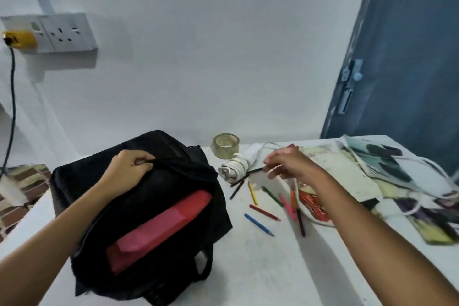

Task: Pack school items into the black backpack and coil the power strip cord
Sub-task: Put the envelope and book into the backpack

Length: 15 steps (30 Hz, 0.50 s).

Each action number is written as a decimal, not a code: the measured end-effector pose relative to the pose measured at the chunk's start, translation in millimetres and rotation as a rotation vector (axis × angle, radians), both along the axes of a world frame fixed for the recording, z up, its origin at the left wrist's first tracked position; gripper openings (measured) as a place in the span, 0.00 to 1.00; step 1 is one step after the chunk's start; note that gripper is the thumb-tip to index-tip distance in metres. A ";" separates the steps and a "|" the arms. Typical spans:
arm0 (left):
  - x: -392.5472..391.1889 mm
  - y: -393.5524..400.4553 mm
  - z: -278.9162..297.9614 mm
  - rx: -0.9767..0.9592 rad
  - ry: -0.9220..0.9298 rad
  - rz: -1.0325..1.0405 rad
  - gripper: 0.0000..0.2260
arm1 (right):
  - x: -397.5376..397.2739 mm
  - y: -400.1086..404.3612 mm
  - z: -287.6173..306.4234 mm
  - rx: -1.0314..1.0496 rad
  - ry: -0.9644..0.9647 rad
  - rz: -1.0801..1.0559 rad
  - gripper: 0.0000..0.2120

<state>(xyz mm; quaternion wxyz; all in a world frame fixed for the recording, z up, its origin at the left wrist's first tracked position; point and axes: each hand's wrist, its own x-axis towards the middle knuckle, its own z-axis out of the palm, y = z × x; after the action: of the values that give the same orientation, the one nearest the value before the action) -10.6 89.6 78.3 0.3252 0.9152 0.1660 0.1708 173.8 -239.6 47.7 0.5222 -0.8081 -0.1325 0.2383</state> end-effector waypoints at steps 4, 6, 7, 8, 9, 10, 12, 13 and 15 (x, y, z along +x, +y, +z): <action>12.2 -10.9 -36.0 0.040 0.169 -0.017 0.15 | 42.0 -97.7 -35.3 -0.566 -0.351 -0.566 0.08; 15.0 -17.0 -53.4 0.064 0.238 -0.027 0.13 | 46.9 -133.6 -49.8 -0.776 -0.287 -0.566 0.14; 15.7 -19.5 -60.9 0.078 0.274 -0.030 0.13 | 46.0 -144.3 -53.2 -0.818 -0.266 -0.566 0.15; 16.1 -20.6 -67.2 0.087 0.314 -0.025 0.13 | 48.5 -151.8 -59.0 -0.831 -0.263 -0.557 0.15; 15.8 -20.9 -72.5 0.090 0.346 -0.014 0.13 | 49.0 -154.0 -61.8 -0.840 -0.250 -0.542 0.16; 15.1 -21.1 -76.7 0.090 0.370 0.001 0.12 | 49.9 -154.6 -63.2 -0.845 -0.240 -0.527 0.17; 13.9 -23.0 -83.8 0.101 0.387 0.034 0.11 | 55.3 -155.9 -68.2 -0.860 -0.204 -0.507 0.20; 13.6 -24.6 -86.6 0.104 0.388 0.048 0.10 | 57.3 -158.0 -68.9 -0.865 -0.195 -0.492 0.20; 12.9 -27.4 -90.5 0.103 0.387 0.077 0.09 | 61.8 -163.5 -68.2 -0.838 -0.174 -0.452 0.18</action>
<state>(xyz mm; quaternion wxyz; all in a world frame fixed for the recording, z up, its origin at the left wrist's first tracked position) 2.3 62.2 -12.2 0.2331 0.9394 0.2511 0.0123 235.6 -403.2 -20.4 0.1772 -0.9744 0.1109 0.0832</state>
